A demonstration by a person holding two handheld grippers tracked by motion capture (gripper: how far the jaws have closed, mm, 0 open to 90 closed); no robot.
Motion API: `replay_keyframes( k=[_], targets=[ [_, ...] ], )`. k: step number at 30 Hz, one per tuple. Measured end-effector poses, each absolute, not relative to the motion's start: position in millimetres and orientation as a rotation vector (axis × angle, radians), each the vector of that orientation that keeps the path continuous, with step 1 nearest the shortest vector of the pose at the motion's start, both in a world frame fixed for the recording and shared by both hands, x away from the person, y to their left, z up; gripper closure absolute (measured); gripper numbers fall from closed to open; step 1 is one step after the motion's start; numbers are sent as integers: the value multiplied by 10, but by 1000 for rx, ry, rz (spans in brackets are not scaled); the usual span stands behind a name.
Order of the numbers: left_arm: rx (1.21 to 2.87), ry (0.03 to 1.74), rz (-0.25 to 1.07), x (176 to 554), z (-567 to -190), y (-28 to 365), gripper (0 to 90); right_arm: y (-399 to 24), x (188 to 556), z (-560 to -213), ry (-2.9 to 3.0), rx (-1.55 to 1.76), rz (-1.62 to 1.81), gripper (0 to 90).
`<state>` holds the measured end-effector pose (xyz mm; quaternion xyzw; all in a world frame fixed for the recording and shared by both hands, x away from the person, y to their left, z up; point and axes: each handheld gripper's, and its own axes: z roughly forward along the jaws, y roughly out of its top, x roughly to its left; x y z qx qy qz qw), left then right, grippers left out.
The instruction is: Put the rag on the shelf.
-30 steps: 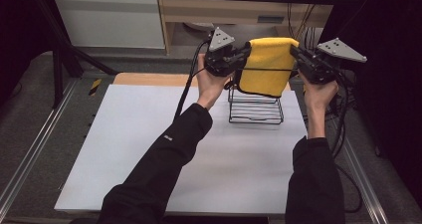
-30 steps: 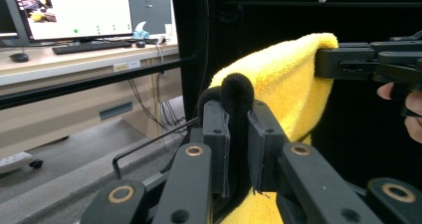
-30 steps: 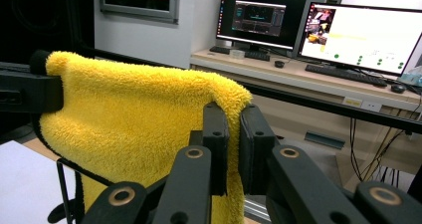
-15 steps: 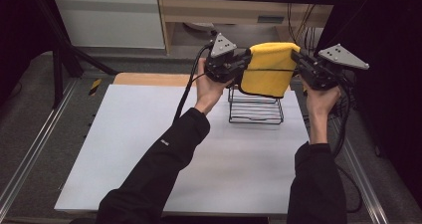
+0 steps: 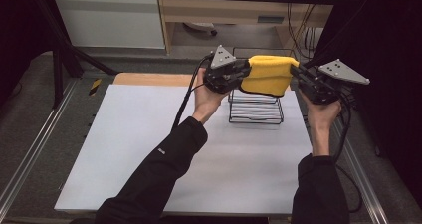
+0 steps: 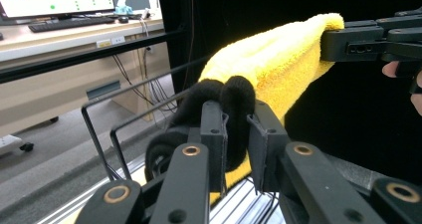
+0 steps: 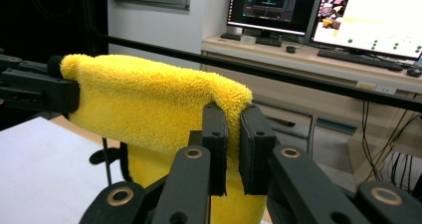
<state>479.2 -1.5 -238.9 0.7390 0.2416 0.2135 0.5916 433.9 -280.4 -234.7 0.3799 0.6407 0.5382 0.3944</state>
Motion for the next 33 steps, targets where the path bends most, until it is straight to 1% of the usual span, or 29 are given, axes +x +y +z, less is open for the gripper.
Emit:
replay_keyframes(
  k=[10, 12, 18, 21, 23, 26, 33],
  targets=[
    [1759, 556, 469, 4751, -2499, -13, 758, -2844, 4280, -2509, 1683, 967, 1362, 828],
    [1770, 559, 458, 4738, -2497, -15, 736, -2853, 4283, -2546, 1694, 969, 1356, 827],
    [1802, 584, 401, 4679, -2431, 64, 634, -2862, 4287, -2627, 1706, 969, 1351, 826],
    [1778, 590, 400, 4657, -2353, 146, 627, -2865, 4293, -2651, 1710, 965, 1346, 826],
    [1751, 598, 408, 4655, -2286, 193, 639, -2856, 4293, -2664, 1710, 968, 1344, 825],
    [1731, 622, 420, 4691, -2206, 207, 690, -2849, 4287, -2674, 1714, 957, 1338, 825],
    [1766, 643, 409, 4807, -2194, 3, 802, -2866, 4269, -2695, 1719, 936, 1338, 822]
  ],
)
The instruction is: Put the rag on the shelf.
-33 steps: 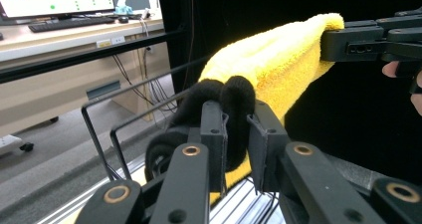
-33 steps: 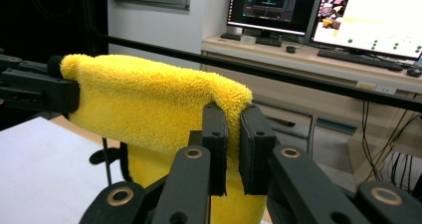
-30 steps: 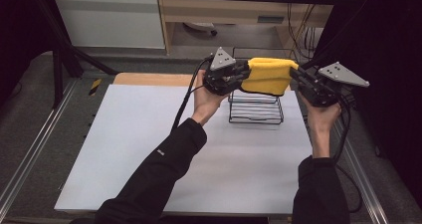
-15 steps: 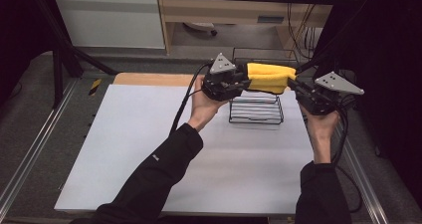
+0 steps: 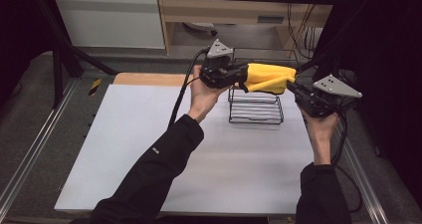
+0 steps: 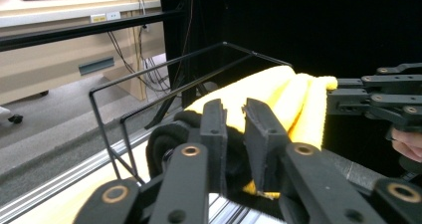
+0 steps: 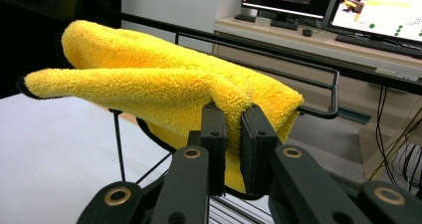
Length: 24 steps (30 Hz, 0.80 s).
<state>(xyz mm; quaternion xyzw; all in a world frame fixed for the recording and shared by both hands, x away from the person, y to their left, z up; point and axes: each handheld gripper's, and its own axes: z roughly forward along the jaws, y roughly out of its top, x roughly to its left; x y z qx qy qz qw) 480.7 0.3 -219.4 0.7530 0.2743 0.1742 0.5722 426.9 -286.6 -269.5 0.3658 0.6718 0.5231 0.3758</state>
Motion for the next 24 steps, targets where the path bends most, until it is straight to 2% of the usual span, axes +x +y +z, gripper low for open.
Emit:
replay_keyframes(
  k=[7, 14, 20, 24],
  targets=[
    [1824, 624, 384, 4777, -2334, -54, 848, -2883, 4263, -2743, 1738, 919, 1329, 802],
    [1861, 634, 367, 4786, -2491, -83, 873, -2885, 4228, -2767, 1764, 921, 1310, 728],
    [1872, 643, 372, 4807, -2545, -94, 890, -2912, 4123, -2697, 1762, 933, 1330, 574],
    [1884, 647, 376, 4812, -2589, -109, 892, -2920, 4090, -2628, 1741, 937, 1390, 544]
  ],
)
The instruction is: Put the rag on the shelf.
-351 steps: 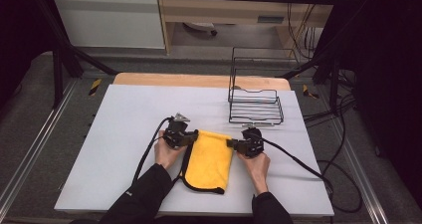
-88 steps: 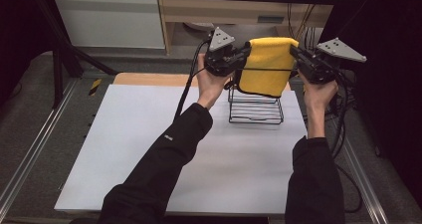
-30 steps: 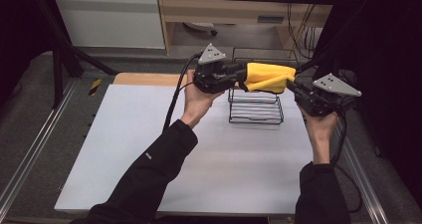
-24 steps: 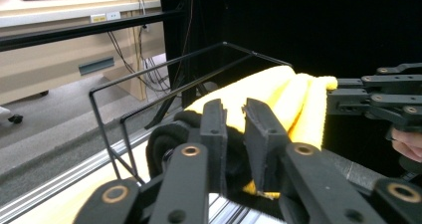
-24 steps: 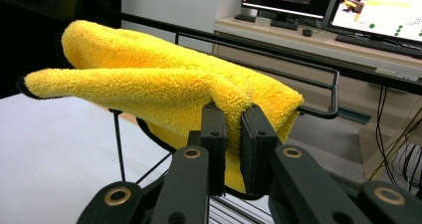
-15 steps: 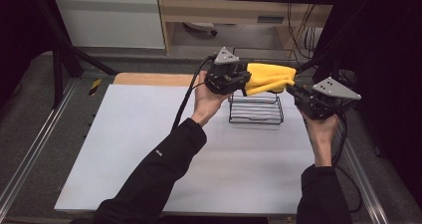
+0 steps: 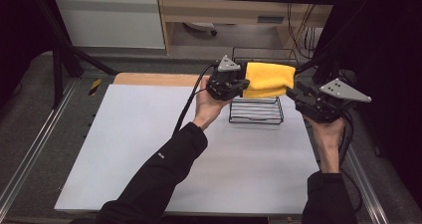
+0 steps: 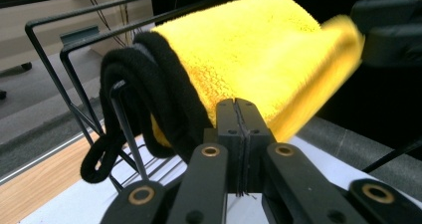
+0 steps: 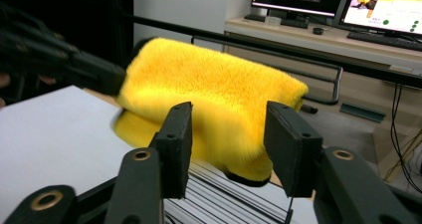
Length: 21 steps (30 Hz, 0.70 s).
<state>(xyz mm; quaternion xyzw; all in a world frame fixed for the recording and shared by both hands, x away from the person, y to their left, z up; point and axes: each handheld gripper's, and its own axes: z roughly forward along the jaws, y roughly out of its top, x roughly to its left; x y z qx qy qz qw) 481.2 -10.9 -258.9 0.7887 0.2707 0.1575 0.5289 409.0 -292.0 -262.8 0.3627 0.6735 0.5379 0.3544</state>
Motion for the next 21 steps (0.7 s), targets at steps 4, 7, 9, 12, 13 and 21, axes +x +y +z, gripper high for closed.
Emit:
replay_keyframes(
  k=[4, 7, 9, 12, 13, 21],
  targets=[
    [1904, 647, 383, 4826, -2652, -123, 891, -2846, 4124, -2604, 1782, 930, 1399, 703],
    [1910, 642, 387, 4831, -2705, -129, 890, -2793, 4201, -2664, 1834, 977, 1393, 852],
    [1919, 642, 394, 4837, -2739, -140, 890, -2763, 4272, -2747, 1865, 1011, 1368, 891],
    [1929, 652, 398, 4864, -2791, -157, 890, -2753, 4367, -2888, 1874, 1063, 1338, 900],
    [1928, 656, 398, 4876, -2808, -162, 890, -2759, 4393, -2929, 1866, 1079, 1334, 900],
    [1917, 683, 408, 4967, -2906, -209, 891, -2828, 4508, -3125, 1813, 1141, 1297, 898]
  ],
)
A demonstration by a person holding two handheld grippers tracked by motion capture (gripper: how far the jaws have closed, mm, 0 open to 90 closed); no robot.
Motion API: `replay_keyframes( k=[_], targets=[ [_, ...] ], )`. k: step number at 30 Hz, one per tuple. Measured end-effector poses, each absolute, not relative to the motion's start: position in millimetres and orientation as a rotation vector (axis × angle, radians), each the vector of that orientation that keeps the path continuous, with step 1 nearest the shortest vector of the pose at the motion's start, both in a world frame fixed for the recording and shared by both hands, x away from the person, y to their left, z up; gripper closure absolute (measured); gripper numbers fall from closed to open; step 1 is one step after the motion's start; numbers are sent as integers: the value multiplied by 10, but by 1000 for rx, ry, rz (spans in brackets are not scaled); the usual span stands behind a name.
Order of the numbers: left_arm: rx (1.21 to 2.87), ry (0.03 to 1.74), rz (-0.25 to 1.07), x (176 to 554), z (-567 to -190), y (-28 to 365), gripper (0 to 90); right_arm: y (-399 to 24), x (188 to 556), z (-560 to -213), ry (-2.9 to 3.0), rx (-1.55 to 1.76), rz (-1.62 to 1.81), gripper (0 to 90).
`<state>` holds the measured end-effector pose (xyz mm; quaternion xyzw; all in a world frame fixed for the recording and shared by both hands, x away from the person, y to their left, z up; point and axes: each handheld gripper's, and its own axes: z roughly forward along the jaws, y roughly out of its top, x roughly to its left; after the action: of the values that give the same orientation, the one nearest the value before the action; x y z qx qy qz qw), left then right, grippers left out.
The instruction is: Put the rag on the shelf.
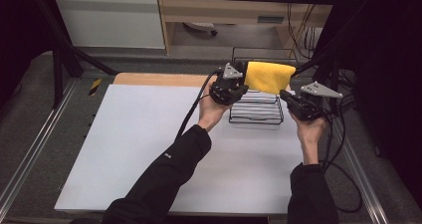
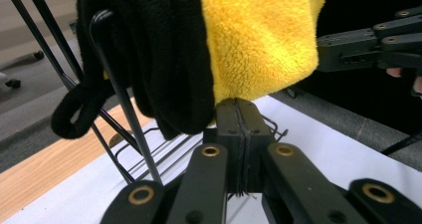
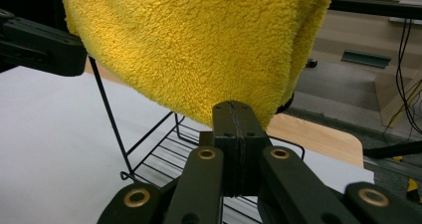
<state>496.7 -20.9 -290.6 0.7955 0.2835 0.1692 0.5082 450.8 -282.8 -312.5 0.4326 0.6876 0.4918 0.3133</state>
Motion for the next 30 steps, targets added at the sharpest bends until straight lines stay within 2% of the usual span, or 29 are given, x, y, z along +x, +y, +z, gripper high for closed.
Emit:
replay_keyframes(
  k=[5, 10, 13, 18, 23, 30],
  targets=[
    [1921, 668, 400, 4935, -2906, -179, 883, -2840, 4435, -3087, 1798, 1112, 1331, 819],
    [1926, 646, 394, 4842, -2871, -85, 828, -2839, 4321, -2989, 1791, 1087, 1372, 582],
    [1940, 644, 395, 4779, -2878, -1, 745, -2838, 4274, -2938, 1830, 1096, 1422, 409],
    [1963, 662, 372, 4717, -2955, 200, 597, -2787, 4212, -2911, 1878, 1098, 1428, 224],
    [1983, 688, 333, 4678, -3051, 442, 446, -2723, 4173, -2942, 1900, 1110, 1412, 97],
    [1994, 725, 345, 4577, -3163, 816, 281, -2639, 4134, -3019, 1926, 1125, 1403, 29]
  ],
)
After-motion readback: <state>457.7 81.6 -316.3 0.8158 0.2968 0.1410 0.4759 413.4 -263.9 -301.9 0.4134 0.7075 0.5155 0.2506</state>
